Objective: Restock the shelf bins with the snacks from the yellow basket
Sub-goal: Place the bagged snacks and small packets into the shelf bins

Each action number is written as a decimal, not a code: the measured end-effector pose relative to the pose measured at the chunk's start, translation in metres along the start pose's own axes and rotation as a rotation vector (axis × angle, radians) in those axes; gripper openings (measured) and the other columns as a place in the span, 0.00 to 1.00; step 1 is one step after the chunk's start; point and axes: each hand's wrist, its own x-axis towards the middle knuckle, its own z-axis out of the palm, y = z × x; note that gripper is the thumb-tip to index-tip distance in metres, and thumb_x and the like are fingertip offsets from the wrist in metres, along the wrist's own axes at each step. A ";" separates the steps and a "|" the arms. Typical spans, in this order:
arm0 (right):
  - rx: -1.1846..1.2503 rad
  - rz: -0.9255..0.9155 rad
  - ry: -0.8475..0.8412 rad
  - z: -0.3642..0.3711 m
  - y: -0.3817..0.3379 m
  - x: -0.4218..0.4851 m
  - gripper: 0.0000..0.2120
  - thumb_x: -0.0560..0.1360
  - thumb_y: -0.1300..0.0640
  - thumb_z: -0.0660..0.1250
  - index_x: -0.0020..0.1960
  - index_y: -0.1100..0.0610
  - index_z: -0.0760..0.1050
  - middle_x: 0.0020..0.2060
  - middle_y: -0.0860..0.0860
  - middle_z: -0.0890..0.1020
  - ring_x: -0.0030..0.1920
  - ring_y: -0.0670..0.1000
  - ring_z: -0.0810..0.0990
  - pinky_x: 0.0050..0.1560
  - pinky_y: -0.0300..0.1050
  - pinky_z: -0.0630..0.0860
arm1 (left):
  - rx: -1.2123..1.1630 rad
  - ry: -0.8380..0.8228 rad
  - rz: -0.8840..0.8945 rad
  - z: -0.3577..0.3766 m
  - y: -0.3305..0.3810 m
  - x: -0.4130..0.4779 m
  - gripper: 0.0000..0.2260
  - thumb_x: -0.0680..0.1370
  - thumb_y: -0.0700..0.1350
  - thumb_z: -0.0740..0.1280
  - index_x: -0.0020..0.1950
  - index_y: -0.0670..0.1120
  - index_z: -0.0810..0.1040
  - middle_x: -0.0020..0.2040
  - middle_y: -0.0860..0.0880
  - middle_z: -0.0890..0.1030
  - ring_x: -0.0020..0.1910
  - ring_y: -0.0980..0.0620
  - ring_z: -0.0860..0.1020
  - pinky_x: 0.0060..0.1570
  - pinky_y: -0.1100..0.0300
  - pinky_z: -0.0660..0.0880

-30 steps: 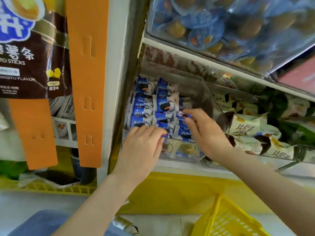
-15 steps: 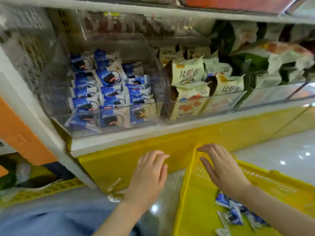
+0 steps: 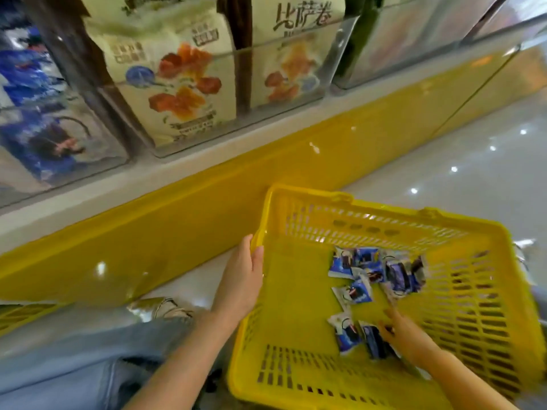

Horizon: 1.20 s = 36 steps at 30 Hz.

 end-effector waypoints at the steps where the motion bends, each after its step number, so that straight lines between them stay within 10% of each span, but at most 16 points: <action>1: -0.014 0.008 -0.025 0.005 0.006 0.003 0.26 0.80 0.52 0.59 0.74 0.58 0.55 0.72 0.55 0.64 0.68 0.54 0.68 0.65 0.44 0.66 | -0.025 0.029 0.002 0.004 0.000 0.001 0.21 0.81 0.51 0.51 0.72 0.45 0.60 0.66 0.47 0.70 0.62 0.53 0.69 0.53 0.64 0.63; 7: 0.050 0.069 -0.074 0.015 0.026 0.017 0.31 0.76 0.51 0.66 0.73 0.56 0.55 0.71 0.55 0.63 0.68 0.55 0.67 0.65 0.45 0.66 | -0.086 0.104 0.024 0.011 -0.006 0.003 0.20 0.80 0.53 0.51 0.65 0.41 0.68 0.55 0.45 0.77 0.54 0.47 0.76 0.49 0.57 0.72; 12: 0.113 0.083 -0.052 0.021 0.037 0.022 0.29 0.75 0.54 0.68 0.71 0.56 0.60 0.68 0.56 0.66 0.64 0.55 0.71 0.62 0.45 0.71 | -0.064 0.151 0.084 0.012 -0.005 0.002 0.15 0.77 0.57 0.50 0.53 0.52 0.72 0.43 0.52 0.77 0.40 0.59 0.75 0.36 0.71 0.69; 15: 0.193 0.061 0.009 0.021 0.031 0.024 0.18 0.78 0.55 0.62 0.67 0.58 0.65 0.48 0.53 0.77 0.43 0.49 0.78 0.37 0.39 0.75 | -0.044 0.175 0.106 0.012 -0.004 0.002 0.10 0.78 0.56 0.51 0.48 0.55 0.70 0.39 0.51 0.77 0.36 0.57 0.74 0.32 0.70 0.69; 18: 0.287 0.023 0.092 0.011 0.013 0.021 0.12 0.79 0.57 0.60 0.60 0.61 0.67 0.37 0.51 0.76 0.33 0.48 0.75 0.30 0.39 0.70 | -0.016 0.170 0.100 0.012 -0.005 0.001 0.13 0.79 0.55 0.51 0.52 0.50 0.71 0.41 0.53 0.77 0.36 0.60 0.74 0.32 0.71 0.68; 24: 0.456 -0.193 0.186 -0.028 -0.045 -0.015 0.21 0.76 0.52 0.65 0.66 0.57 0.66 0.54 0.50 0.78 0.43 0.41 0.74 0.33 0.26 0.68 | 0.350 0.329 0.256 0.013 0.016 -0.016 0.18 0.80 0.48 0.53 0.68 0.44 0.66 0.62 0.48 0.70 0.58 0.54 0.67 0.53 0.61 0.65; 29: 0.610 -0.408 0.222 -0.059 -0.088 -0.063 0.05 0.72 0.51 0.69 0.46 0.50 0.79 0.31 0.41 0.80 0.32 0.40 0.77 0.34 0.29 0.72 | 0.087 -0.176 0.228 0.038 0.038 -0.041 0.23 0.78 0.54 0.59 0.72 0.52 0.60 0.66 0.57 0.64 0.64 0.63 0.61 0.63 0.64 0.60; 32: 0.715 -0.564 0.186 -0.066 -0.104 -0.081 0.13 0.73 0.56 0.69 0.32 0.44 0.78 0.22 0.40 0.76 0.23 0.38 0.70 0.27 0.29 0.64 | -0.032 -0.414 0.104 0.053 0.042 -0.049 0.24 0.76 0.51 0.66 0.70 0.53 0.63 0.65 0.57 0.68 0.61 0.61 0.70 0.61 0.63 0.69; 36: 0.885 -0.582 0.042 -0.067 -0.104 -0.083 0.07 0.75 0.55 0.65 0.44 0.53 0.82 0.30 0.43 0.82 0.28 0.38 0.76 0.32 0.27 0.70 | -0.169 -0.496 0.030 0.058 0.038 -0.051 0.17 0.72 0.45 0.72 0.59 0.51 0.74 0.47 0.58 0.80 0.41 0.68 0.78 0.41 0.71 0.74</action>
